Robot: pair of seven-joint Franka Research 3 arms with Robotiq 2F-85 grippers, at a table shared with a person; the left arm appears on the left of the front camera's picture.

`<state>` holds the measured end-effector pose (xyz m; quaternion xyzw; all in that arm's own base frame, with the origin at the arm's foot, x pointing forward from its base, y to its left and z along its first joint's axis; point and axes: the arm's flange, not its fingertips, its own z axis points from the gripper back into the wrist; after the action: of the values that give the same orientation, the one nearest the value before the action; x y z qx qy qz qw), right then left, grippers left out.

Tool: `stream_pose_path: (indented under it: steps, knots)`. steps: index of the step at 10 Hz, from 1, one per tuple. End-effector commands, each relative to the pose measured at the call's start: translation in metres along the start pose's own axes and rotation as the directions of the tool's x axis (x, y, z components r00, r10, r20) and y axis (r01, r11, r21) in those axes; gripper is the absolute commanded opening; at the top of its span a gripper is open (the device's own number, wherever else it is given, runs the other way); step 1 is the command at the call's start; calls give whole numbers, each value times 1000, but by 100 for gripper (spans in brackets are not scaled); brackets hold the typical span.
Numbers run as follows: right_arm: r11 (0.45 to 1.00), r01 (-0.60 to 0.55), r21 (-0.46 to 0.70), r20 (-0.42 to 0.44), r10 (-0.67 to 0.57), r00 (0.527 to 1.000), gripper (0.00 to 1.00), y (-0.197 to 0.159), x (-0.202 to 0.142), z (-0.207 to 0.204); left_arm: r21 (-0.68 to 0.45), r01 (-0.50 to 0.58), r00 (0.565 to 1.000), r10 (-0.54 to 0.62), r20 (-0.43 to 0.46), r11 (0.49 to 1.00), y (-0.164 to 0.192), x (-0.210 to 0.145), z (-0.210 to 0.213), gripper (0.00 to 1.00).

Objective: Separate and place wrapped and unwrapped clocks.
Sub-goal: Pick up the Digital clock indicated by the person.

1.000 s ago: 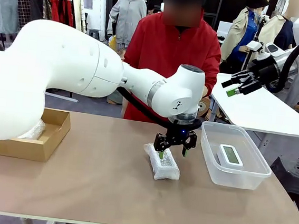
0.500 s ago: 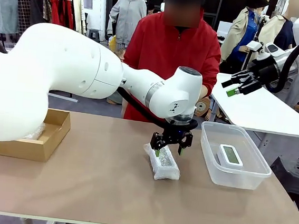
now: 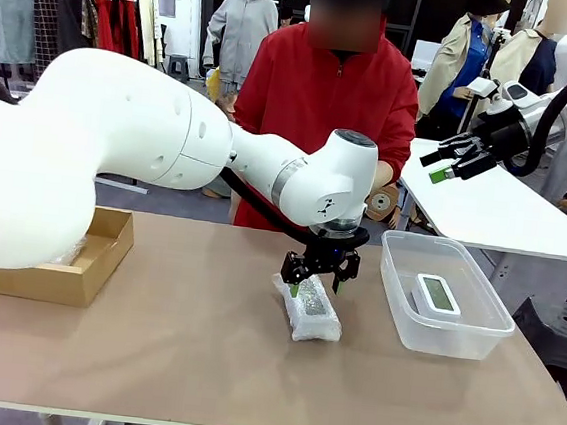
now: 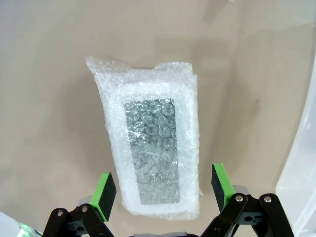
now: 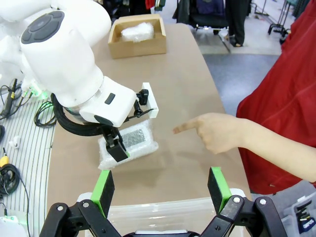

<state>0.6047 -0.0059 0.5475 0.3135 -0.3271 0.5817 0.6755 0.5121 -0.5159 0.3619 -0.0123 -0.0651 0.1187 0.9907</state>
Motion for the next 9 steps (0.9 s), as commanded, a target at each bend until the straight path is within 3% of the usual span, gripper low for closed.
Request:
stream_pose_path:
  steps: [1, 9]
  knots:
    - [1000, -1, -3, 0, 1, 1000, 100, 0, 3, 1, 7, 3, 1000, -3, 12, 1000, 7, 2, -5, 100]
    - [1000, -1, -3, 0, 1, 1000, 100, 0, 3, 1, 50, 9, 1000, -8, -21, 999, 15, 3, -30, 100]
